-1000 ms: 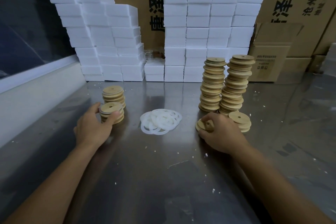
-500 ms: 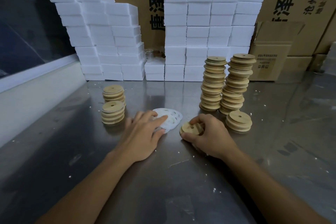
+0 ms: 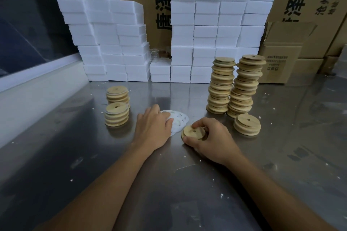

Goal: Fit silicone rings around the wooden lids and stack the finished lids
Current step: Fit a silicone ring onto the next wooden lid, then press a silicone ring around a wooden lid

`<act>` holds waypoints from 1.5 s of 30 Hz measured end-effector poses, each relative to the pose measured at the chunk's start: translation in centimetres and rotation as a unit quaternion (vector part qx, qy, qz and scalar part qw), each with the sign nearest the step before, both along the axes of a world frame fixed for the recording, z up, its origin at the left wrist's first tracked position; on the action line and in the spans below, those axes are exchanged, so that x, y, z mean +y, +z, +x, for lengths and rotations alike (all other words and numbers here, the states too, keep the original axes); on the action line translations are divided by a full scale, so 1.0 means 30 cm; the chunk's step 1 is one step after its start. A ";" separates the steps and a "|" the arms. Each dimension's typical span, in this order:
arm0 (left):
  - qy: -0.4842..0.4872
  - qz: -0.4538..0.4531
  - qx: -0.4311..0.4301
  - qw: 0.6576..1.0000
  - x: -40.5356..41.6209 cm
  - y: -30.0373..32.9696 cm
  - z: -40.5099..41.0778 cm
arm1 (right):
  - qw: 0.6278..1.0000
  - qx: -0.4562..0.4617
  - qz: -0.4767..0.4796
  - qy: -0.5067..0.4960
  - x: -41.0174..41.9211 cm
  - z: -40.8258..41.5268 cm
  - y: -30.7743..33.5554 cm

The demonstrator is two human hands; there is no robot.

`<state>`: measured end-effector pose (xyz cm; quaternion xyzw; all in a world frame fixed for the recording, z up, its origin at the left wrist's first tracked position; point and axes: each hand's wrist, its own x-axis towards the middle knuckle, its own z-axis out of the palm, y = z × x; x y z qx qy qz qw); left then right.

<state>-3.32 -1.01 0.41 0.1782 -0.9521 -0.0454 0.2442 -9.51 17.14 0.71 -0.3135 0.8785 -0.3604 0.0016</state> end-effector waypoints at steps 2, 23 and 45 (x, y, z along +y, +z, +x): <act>-0.003 0.026 0.022 0.999 -0.001 0.003 -0.008 | 1.000 -0.001 0.000 0.002 0.000 -0.002 -0.001; -0.160 -0.006 0.164 0.973 0.102 0.023 0.144 | 0.997 -0.041 -0.044 0.043 0.005 0.020 0.018; -0.190 0.084 0.174 0.963 0.103 0.014 0.166 | 0.956 -0.130 -0.253 0.070 -0.048 0.073 0.012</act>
